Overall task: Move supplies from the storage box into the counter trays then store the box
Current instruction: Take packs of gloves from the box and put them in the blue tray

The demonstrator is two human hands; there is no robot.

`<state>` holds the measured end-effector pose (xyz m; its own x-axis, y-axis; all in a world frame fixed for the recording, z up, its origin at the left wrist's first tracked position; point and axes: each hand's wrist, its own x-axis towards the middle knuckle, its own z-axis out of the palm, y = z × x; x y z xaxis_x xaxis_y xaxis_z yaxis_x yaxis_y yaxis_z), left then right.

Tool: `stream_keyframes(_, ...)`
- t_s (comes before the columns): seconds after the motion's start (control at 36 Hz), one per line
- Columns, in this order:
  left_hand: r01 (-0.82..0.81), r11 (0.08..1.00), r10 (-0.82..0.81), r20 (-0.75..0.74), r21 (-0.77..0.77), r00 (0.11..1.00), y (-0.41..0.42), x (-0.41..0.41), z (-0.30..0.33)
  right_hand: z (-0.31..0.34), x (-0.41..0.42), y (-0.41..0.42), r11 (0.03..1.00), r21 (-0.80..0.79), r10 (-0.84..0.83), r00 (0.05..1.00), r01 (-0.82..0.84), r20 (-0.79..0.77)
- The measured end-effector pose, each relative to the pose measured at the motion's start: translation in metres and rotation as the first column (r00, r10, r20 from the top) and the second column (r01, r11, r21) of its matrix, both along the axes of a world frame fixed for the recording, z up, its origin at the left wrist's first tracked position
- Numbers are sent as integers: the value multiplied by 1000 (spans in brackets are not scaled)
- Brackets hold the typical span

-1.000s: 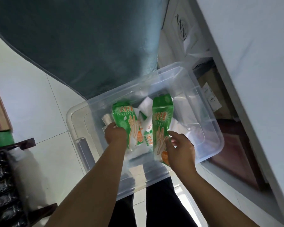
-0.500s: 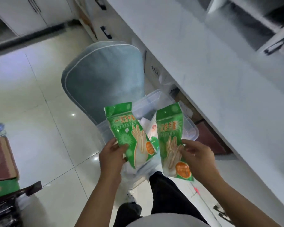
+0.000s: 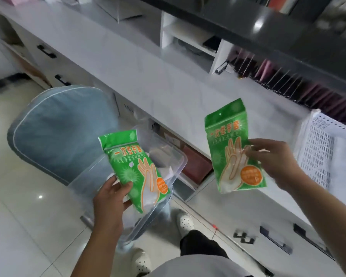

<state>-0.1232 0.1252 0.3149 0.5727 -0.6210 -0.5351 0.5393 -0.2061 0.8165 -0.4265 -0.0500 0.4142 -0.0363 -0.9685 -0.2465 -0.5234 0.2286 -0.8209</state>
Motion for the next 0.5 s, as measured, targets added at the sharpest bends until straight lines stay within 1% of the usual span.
stream_keyframes(0.08, 36, 999, -36, 39, 3, 999, -11, -19, 8, -11, -18, -46, 991, 132, 24, 1000, -25, 14)
stream_keyframes(0.17, 48, 999, -49, 73, 8, 996, -24, -40, 20, -18, -34, -92, 974, 214, 71, 997, -77, 32)
stream_keyframes(0.25, 52, 999, -52, 99, -4, 994, -39, -63, 35, -25, -55, -132, 951, 296, 72, 994, -93, 80)
stream_keyframes(0.31, 70, 997, -67, 109, -18, 992, -49, -78, 43, -35, -70, -155, 939, 329, 91, 995, -97, 33)
stream_keyframes(0.39, 106, 994, -101, 119, -32, 988, -63, -100, 49, -55, -88, -178, 923, 357, 187, 979, -145, -85)
stream_keyframes(0.5, 101, 995, -96, 138, -27, 986, -82, -125, 52, -74, -99, -194, 890, 408, 261, 961, -203, -92)
